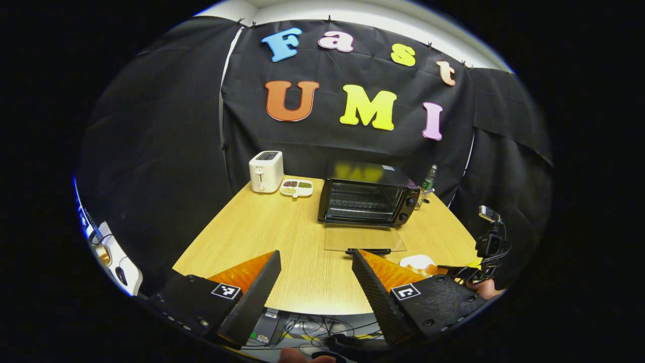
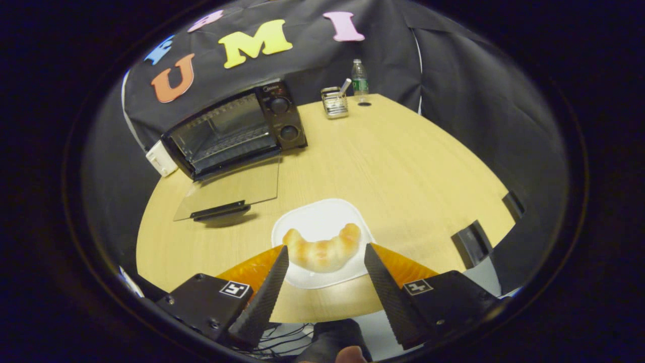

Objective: Open the electric oven with the left hand, put the food in, and close the electric oven.

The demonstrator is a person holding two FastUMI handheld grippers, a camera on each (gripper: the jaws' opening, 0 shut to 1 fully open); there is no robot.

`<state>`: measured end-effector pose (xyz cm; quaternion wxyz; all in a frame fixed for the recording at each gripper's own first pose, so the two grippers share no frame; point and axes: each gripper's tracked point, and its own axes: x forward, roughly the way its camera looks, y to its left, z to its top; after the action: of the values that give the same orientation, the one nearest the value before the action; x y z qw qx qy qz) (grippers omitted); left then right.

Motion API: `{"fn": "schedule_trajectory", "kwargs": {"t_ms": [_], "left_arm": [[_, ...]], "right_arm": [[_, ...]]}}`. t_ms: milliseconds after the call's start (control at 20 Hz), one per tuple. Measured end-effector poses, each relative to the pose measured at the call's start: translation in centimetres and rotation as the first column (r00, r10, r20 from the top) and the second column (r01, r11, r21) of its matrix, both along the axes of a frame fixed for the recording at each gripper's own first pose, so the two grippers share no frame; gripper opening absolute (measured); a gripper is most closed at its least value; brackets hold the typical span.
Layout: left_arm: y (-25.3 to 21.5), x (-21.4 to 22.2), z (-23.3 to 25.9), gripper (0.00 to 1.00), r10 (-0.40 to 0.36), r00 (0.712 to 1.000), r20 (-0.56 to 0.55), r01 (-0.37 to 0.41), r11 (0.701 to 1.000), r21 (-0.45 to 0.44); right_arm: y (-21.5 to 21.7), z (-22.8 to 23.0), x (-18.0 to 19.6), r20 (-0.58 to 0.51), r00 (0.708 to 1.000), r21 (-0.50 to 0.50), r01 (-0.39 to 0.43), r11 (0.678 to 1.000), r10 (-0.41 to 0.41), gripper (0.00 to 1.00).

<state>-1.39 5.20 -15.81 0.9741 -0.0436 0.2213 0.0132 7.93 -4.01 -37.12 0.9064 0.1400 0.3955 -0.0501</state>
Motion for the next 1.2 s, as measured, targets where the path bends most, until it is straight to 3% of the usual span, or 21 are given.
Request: {"fn": "schedule_trajectory", "kwargs": {"t_ms": [350, 600, 950, 1200], "left_arm": [[-3.4, 6.1, 1.2, 0.93, -0.028, 1.000, -0.008, 0.029, 0.999, 0.044], [-6.6, 9.1, 1.2, 0.93, -0.057, 0.998, -0.001, 0.057, 0.998, 0.032], [-8.0, 10.5, 1.4, 0.93, -0.100, 0.995, -0.016, 0.101, 0.995, 0.014], [-7.5, 10.6, 1.2, 0.93, -0.113, 0.993, -0.030, 0.113, 0.993, 0.022]], "right_arm": [[0.6, -4.2, 0.6, -0.119, 0.993, 0.181, 0.013, 0.983, 0.009, 0.72], [0.5, -4.3, 1.0, -0.129, 0.990, 0.231, -0.030, 0.972, 0.061, 0.60], [0.2, -3.9, 1.4, -0.142, 0.990, 0.309, 0.025, 0.951, 0.020, 0.17], [0.4, 0.4, 1.5, -0.108, 0.993, 0.431, 0.094, 0.897, -0.052, 0.11]]}}
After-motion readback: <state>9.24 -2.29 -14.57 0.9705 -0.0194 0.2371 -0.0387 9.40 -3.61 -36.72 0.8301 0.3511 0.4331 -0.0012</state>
